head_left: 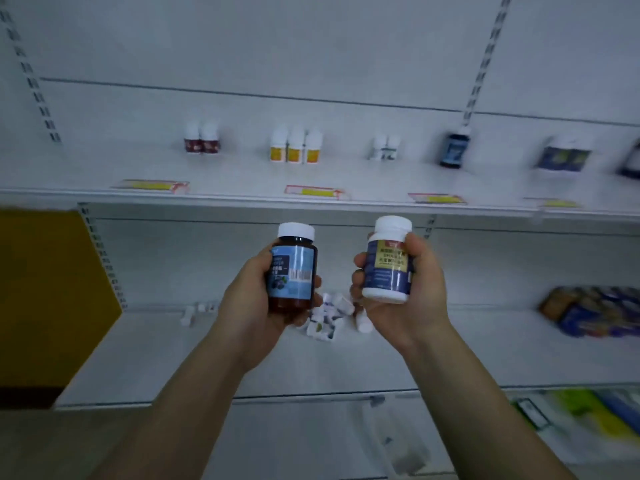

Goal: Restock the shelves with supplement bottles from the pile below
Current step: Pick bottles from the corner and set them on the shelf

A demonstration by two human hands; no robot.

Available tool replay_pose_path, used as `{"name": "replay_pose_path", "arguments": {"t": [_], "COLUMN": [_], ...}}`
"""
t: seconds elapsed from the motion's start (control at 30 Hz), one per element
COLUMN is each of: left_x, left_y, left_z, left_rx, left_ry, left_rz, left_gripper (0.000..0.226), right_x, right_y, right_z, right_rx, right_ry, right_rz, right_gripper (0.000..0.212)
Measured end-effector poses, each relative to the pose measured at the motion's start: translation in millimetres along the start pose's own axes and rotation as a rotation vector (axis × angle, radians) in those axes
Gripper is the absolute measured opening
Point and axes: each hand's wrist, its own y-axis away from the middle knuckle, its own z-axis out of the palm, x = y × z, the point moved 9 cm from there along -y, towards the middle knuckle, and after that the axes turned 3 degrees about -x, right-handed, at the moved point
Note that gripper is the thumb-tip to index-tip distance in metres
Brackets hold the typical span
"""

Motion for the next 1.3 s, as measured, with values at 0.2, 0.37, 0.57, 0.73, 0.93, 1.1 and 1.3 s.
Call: {"name": "replay_pose_path", "arguments": {"t": [0.2,0.37,0.57,0.73,0.93,1.1,1.3], "left_x": [-41.5,-55.6,-51.3,-33.4,-10.7,-21.0,-9.1], "left_y": [-6.1,-25.0,-57.5,-111.8,-212.8,-285.4,-330.0], "left_z": [178.5,271.5,325.6,336.6,345.4,361.4,381.4], "left_rx": [-0.227,-0.338,-0.351,-0.328,-0.244,-0.286,-0.191], "left_ry": [0.109,-0.157,-0.285,-0.401,-0.877,-1.170,-1.506], "left_rz": [0.004,0.161,0.214,0.272,0.317,0.327,0.592], "left_gripper": [0.039,0.044,0.048,0.053,0.061,0.075,0.071], "right_x": [-151.5,-247.3,-316.5,-338.5,-364.1,-379.2,-384.3], "right_y": [54.7,82.4,67.5,12.8,-76.0,-133.2,-167.9], "right_z": [-81.9,-145.0,-182.8,-196.1,-223.5,-242.9,-243.9], "right_rx": [0.040,0.159,0.184,0.140,0.166,0.163,0.050], "right_ry": [0.098,0.421,0.605,0.663,0.855,1.112,1.250], "right_rz": [-0.195,-0.327,-0.431,-0.437,-0.383,-0.300,-0.236], "right_gripper": [0.043,0.017,0.017,0.021,0.030,0.043,0.058]}}
